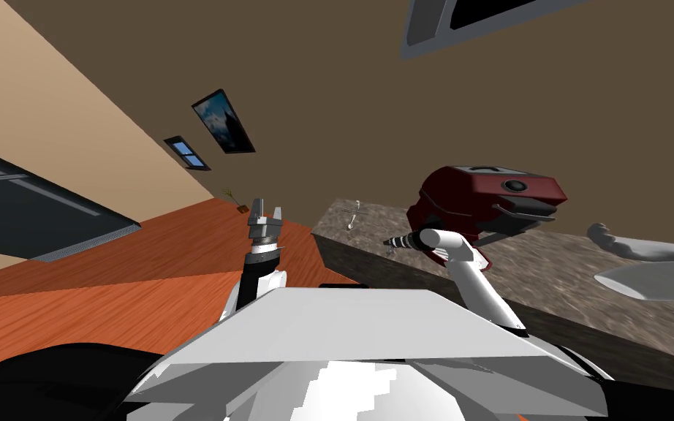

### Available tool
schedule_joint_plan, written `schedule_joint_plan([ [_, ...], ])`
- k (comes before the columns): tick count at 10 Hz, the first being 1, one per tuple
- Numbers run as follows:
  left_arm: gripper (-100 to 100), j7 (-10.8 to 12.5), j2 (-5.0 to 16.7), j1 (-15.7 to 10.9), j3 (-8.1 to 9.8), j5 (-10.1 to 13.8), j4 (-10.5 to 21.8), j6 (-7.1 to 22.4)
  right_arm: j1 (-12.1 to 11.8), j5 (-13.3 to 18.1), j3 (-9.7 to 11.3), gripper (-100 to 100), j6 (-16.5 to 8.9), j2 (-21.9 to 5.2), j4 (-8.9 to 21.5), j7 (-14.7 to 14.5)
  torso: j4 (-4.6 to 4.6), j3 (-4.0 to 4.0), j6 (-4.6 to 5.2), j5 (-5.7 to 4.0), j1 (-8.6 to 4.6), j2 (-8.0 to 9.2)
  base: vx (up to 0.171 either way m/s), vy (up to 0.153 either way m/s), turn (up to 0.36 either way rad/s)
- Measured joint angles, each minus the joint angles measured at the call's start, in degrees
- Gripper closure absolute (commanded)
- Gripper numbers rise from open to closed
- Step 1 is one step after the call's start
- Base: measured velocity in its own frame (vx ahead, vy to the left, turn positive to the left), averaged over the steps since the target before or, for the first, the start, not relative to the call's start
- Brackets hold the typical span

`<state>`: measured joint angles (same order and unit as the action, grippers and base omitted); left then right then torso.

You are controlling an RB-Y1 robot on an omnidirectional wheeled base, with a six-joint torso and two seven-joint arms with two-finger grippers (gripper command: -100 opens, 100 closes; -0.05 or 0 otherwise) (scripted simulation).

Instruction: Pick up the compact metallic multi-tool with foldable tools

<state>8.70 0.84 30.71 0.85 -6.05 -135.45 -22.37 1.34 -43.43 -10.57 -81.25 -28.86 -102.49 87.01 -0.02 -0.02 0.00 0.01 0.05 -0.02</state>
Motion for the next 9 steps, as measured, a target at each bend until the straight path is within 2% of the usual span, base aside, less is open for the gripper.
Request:
schedule_joint_plan([
  [4,0,0.0,0.0,0.0,0.00,0.0,0.0,0.0,0.0,0.0,0.0,100,0.0,0.0,0.0,0.0,-0.02,0.00,-0.01,-0.01,-0.01,0.02,0.000,0.000,0.000],
  [5,0,0.0,0.0,0.0,0.00,0.0,0.0,0.0,0.0,0.0,0.0,0,0.0,0.0,0.0,0.0,-0.02,-0.01,-0.01,-0.01,-0.01,0.02,0.000,0.000,0.000],
  [6,0,0.0,0.0,0.0,0.00,0.0,0.0,0.0,0.0,0.0,0.0,100,0.0,0.0,0.0,0.0,-0.03,-0.01,-0.01,-0.01,-0.01,0.01,-0.019,-0.015,-0.005],
  [8,0,0.0,0.0,0.0,0.00,0.0,0.0,0.0,0.0,-0.7,-0.2,100,-1.5,-0.8,-2.1,1.4,0.01,0.06,0.02,0.00,-0.10,0.13,-0.019,-0.023,-0.004],
  [9,0,0.0,0.0,0.0,0.00,0.0,0.0,0.0,0.0,-0.7,-0.2,0,-1.7,-0.8,-2.2,1.6,-0.01,0.03,0.01,-0.02,-0.06,0.08,0.000,0.000,0.000],
])
